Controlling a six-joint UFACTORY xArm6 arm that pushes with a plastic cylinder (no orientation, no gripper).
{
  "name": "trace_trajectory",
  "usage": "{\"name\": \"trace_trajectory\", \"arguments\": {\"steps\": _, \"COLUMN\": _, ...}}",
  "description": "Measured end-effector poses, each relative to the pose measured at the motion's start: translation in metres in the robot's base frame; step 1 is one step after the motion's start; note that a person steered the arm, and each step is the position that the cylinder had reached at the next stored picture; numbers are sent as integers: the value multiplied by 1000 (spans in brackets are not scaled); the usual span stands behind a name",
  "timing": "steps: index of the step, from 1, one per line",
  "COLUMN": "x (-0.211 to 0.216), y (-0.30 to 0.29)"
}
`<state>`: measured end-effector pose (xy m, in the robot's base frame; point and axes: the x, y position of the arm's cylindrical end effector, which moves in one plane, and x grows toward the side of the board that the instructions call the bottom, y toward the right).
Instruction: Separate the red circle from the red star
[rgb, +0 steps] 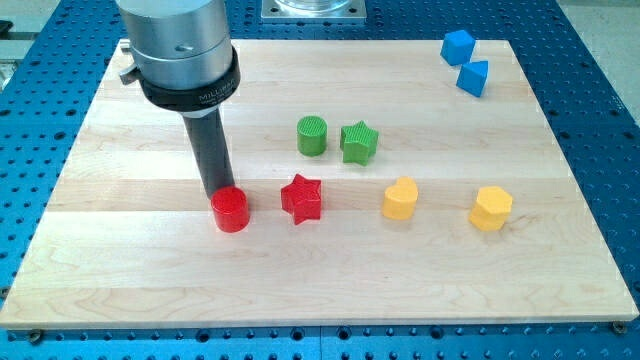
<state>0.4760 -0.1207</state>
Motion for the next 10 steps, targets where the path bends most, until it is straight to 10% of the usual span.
{"name": "trace_trajectory", "arguments": {"steps": 7, "x": 28, "y": 190}}
{"name": "trace_trajectory", "arguments": {"steps": 10, "x": -48, "y": 324}}
